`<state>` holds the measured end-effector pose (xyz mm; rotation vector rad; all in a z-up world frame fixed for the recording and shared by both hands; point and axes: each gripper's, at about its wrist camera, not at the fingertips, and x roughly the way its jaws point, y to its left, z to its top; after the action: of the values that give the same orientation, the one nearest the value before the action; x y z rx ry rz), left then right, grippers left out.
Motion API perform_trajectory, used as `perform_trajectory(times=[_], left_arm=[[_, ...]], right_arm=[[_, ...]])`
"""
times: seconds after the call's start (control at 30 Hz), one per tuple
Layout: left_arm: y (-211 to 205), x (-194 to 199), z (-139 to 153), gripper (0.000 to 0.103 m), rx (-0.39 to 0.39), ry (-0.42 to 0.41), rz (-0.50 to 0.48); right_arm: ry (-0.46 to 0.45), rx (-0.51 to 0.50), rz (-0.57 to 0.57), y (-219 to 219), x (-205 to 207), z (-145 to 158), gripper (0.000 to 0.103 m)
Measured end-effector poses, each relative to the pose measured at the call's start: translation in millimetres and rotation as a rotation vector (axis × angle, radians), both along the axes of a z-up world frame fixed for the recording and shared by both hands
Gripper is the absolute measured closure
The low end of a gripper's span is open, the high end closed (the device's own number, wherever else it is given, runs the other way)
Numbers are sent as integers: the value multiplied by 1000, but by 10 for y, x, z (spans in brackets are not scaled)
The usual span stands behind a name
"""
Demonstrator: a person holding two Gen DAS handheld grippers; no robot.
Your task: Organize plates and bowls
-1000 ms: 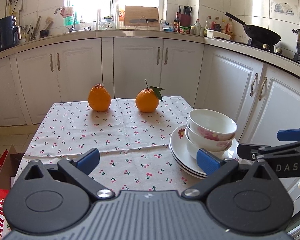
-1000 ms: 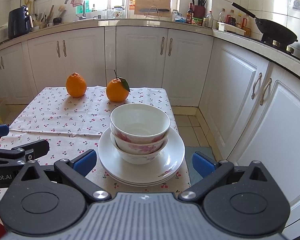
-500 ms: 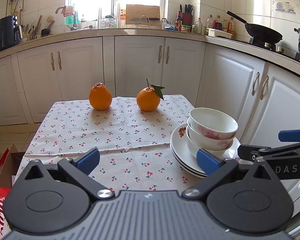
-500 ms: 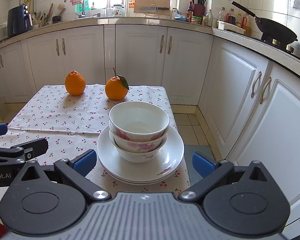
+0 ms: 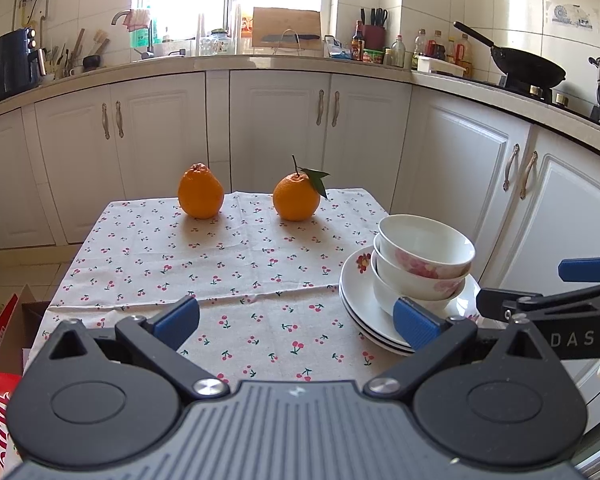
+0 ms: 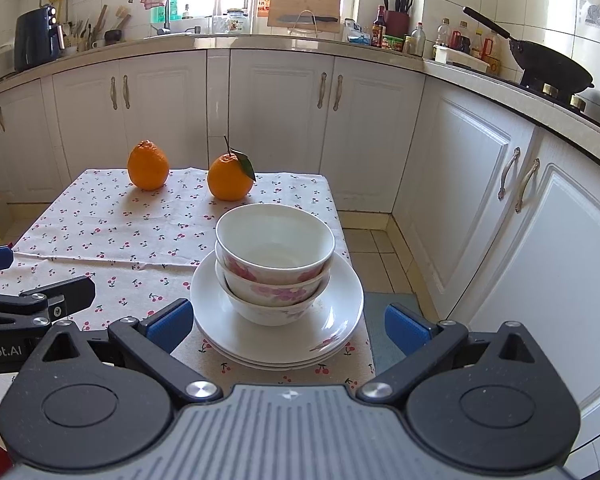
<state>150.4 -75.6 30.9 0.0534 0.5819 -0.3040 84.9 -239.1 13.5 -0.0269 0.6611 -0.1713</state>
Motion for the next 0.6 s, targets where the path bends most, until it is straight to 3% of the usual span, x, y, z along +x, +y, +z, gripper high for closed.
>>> perform_trajectory(times=[0.6], left_arm=[[-2, -3, -4, 1, -2, 4, 4]], right_arm=[[0, -8, -3, 8, 0, -5, 0]])
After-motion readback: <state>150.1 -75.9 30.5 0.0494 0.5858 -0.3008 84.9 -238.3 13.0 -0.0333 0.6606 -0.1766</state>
